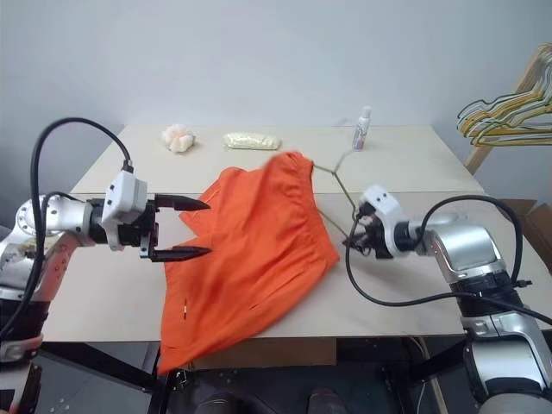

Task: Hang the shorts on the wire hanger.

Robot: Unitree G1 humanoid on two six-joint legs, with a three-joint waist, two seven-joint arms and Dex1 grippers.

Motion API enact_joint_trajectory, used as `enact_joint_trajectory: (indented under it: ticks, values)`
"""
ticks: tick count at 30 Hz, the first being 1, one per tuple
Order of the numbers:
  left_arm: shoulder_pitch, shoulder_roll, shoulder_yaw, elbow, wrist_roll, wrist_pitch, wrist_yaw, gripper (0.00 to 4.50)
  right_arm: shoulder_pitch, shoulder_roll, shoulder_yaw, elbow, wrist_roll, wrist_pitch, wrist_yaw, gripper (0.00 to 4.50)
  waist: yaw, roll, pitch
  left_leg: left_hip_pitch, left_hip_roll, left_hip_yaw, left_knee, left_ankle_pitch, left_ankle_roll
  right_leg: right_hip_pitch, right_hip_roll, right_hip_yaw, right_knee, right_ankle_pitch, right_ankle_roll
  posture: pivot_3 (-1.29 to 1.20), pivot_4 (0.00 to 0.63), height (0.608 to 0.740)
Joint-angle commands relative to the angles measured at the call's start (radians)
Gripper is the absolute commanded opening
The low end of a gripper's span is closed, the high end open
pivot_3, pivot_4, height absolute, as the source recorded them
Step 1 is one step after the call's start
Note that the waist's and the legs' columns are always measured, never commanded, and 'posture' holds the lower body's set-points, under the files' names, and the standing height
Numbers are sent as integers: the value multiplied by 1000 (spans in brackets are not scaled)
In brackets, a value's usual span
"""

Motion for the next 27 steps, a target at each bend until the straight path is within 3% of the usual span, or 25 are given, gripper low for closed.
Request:
enact_joint_trajectory:
  ticks: [1,9,18,21,27]
  values:
    - [-83,30,18,76,29,-57,-25,4394,-61,-4,56,-77,-88,-139,4,0,-7,0,0,0,0,0,0,0,0,0,0,0,0,0,0,-75,0,740]
    - [-296,53,4,247,66,-161,-142,4394,-102,29,238,-177,-212,-201,66,0,-15,0,0,-2,0,0,1,0,0,-1,0,-1,0,0,0,-57,0,740]
    - [-396,60,-80,418,177,-333,-290,4394,-147,34,280,-197,-268,-194,143,0,-16,0,0,-1,0,0,1,1,-1,-1,0,-1,1,0,0,-68,0,740]
    - [-415,24,-132,505,265,-450,-268,4394,-151,25,288,-207,-279,-189,172,0,-15,0,0,-2,0,1,1,1,-1,-1,0,-1,1,0,0,-74,0,740]
    - [-466,-30,-194,631,333,-503,-298,4394,-155,19,281,-250,-276,-143,218,0,-17,0,0,-4,0,0,2,0,-1,-2,0,-2,1,0,0,-82,0,740]
